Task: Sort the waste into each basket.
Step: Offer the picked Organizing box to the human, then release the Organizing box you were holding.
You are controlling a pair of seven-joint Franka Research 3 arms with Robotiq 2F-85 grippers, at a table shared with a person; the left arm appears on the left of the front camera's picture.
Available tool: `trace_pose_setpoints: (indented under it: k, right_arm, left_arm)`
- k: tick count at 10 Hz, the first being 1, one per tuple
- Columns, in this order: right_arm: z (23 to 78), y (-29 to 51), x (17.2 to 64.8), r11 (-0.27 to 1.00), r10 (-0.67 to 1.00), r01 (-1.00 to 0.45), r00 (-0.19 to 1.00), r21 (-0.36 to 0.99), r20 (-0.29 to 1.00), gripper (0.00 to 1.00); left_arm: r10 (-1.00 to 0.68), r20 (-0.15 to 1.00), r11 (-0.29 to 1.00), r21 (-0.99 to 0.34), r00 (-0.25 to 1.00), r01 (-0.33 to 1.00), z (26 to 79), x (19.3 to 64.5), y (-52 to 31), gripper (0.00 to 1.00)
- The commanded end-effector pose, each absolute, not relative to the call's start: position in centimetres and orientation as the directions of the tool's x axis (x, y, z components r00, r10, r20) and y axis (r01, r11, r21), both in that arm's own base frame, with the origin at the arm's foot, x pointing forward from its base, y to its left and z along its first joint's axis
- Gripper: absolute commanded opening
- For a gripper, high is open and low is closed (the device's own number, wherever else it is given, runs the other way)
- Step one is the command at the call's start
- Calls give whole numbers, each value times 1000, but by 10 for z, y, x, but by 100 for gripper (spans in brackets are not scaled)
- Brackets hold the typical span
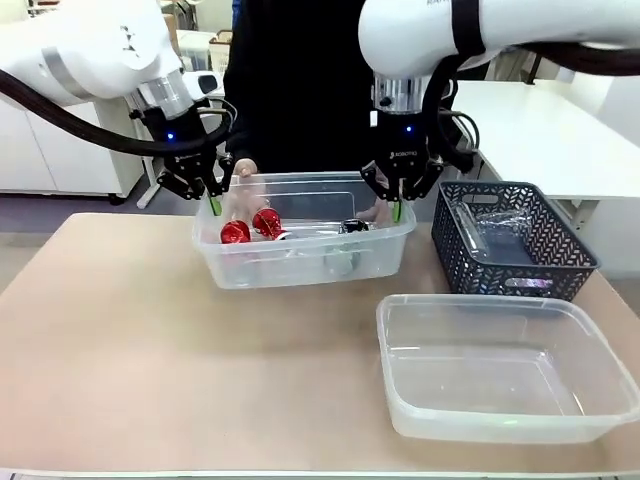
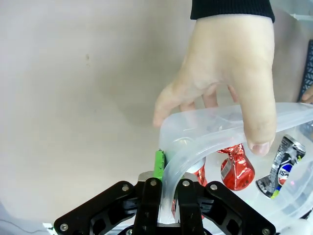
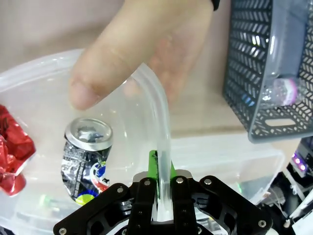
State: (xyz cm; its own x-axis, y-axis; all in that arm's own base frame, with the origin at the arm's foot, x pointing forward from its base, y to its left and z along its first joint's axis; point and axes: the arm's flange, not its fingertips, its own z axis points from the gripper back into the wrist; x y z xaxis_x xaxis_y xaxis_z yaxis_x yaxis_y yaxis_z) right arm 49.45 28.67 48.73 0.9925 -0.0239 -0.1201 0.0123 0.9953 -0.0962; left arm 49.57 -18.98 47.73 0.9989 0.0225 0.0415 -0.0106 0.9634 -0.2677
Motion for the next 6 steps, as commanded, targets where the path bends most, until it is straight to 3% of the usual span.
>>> trace_pose_setpoints:
  k: [1,6]
  right_arm:
    - [489,286,489,995,-21,11,994,-97,-108,4]
    - [492,286,493,995,-25,14,993,-96,-111,4]
  left_arm:
    - [34,54,957,-291,998,-17,487,488,-191,5]
    - [21,49,963,-269,999,-7,482,494,-190,5]
